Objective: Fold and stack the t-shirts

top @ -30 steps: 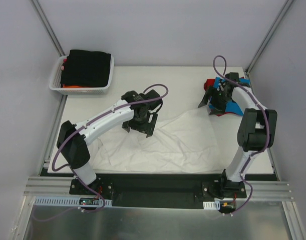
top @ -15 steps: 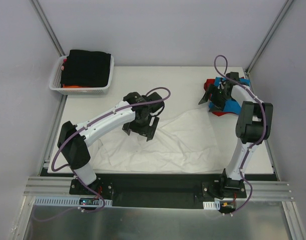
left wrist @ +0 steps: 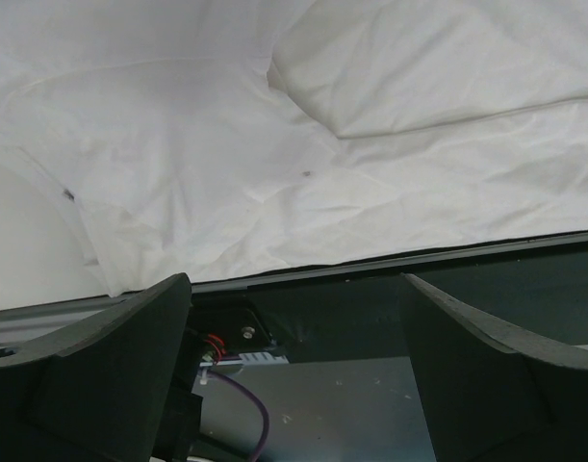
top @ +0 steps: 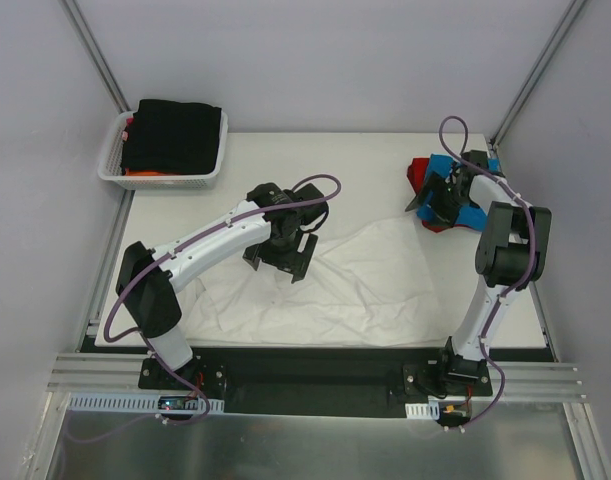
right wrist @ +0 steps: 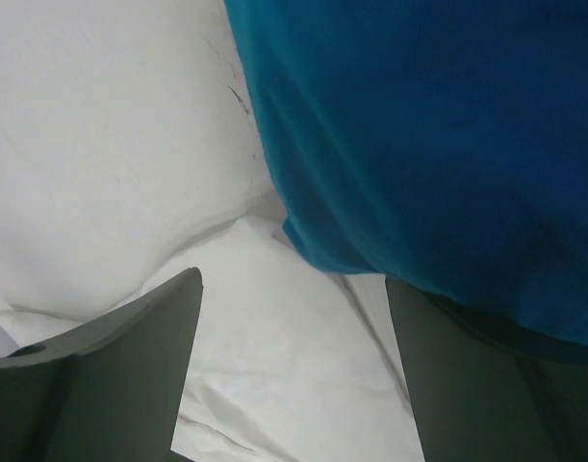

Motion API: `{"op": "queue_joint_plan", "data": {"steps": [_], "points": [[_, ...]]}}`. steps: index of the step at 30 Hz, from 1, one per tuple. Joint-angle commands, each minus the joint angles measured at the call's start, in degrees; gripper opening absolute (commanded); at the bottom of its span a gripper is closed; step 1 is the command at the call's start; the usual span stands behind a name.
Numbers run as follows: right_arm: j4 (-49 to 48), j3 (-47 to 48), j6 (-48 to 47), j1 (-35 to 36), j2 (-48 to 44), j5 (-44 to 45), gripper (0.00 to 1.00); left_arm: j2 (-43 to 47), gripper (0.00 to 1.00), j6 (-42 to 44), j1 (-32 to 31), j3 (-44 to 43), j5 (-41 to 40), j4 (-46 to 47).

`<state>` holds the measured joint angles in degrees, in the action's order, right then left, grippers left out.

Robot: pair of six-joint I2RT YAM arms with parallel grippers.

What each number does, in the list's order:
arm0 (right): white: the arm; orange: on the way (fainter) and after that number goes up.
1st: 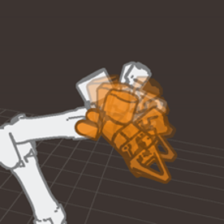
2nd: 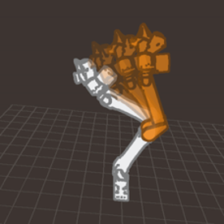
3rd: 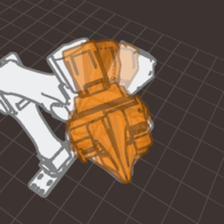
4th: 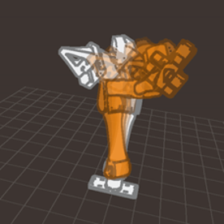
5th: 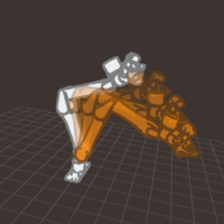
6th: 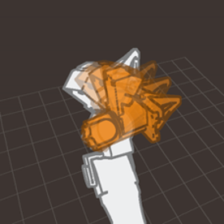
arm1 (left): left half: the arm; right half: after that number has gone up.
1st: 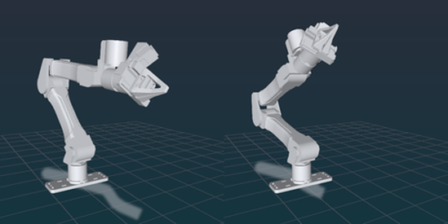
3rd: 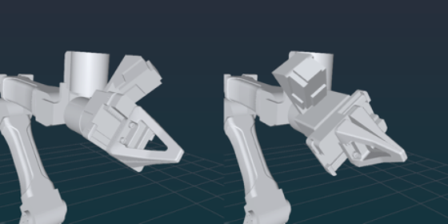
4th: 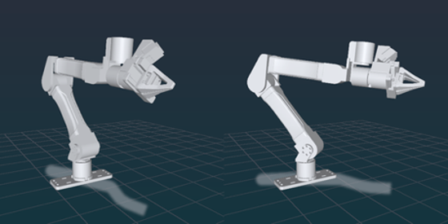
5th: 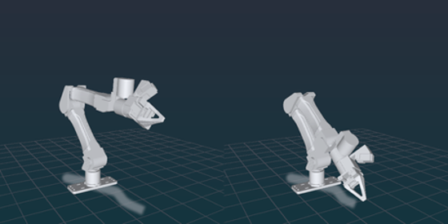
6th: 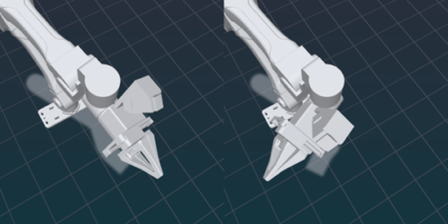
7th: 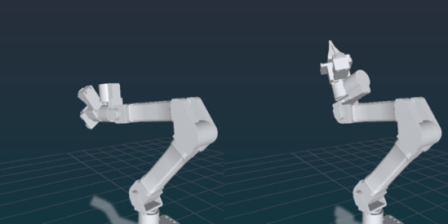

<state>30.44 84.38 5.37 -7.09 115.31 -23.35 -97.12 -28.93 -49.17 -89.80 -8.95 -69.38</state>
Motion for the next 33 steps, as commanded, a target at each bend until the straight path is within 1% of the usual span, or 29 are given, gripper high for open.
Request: {"op": "queue_joint_plan", "data": {"steps": [1, 11, 16, 18, 19, 21, 22, 23, 27, 28, 30, 33], "points": [[-4.0, -3.0, 1.7, 0.2, -0.2, -2.4, 0.81, 1.4, 0.89, 1.2, -0.4, -1.7, -0.3, -2.7], [-8.7, -8.2, 3.0, 1.4, -1.4, -7.5, 0.81, 0.7, 0.90, 2.0, -0.4, -2.1, -0.1, -2.8], [-10.4, -8.3, 3.3, 2.3, -0.3, -9.8, 0.81, 1.1, 0.90, 2.0, -0.4, -2.0, -0.1, -2.8], [-10.9, -8.4, 3.4, 2.7, 0.0, -10.2, 0.79, 1.3, 0.90, 1.9, -0.4, -1.5, -0.1, -2.7], [-11.1, -8.5, 3.6, 2.8, 0.0, -10.2, 0.72, 1.7, 0.90, 1.9, -0.4, -1.1, -0.3, -2.7], [-11.2, -8.5, 3.6, 2.8, -0.2, -10.5, 0.62, 2.0, 0.90, 1.7, -0.4, -0.6, -0.4, -2.6], [-11.1, -8.6, 3.8, 2.8, -0.2, -10.6, 0.50, 2.4, 0.90, 1.7, -0.4, 0.1, -0.5, -2.7], [-11.1, -8.6, 3.7, 2.8, -0.3, -10.5, 0.44, 2.5, 0.90, 1.7, -0.4, 0.2, -0.5, -2.6], [-11.0, -9.0, 3.8, 2.8, -1.1, -10.0, 0.26, 2.8, 0.90, 1.6, -0.4, 0.9, -0.6, -2.4], [-10.9, -9.1, 3.8, 2.8, -1.3, -9.6, 0.13, 2.8, 0.90, 1.5, -0.4, 0.7, -0.5, -2.4], [-10.8, -8.9, 3.8, 2.8, -1.7, -9.3, 0.01, 2.8, 0.90, 1.5, -0.4, 0.7, -0.5, -2.3], [-10.2, -8.7, 3.4, 2.7, -2.3, -8.7, 0.01, 2.6, 0.91, 1.6, -0.4, 0.5, -0.5, -2.2]]}}
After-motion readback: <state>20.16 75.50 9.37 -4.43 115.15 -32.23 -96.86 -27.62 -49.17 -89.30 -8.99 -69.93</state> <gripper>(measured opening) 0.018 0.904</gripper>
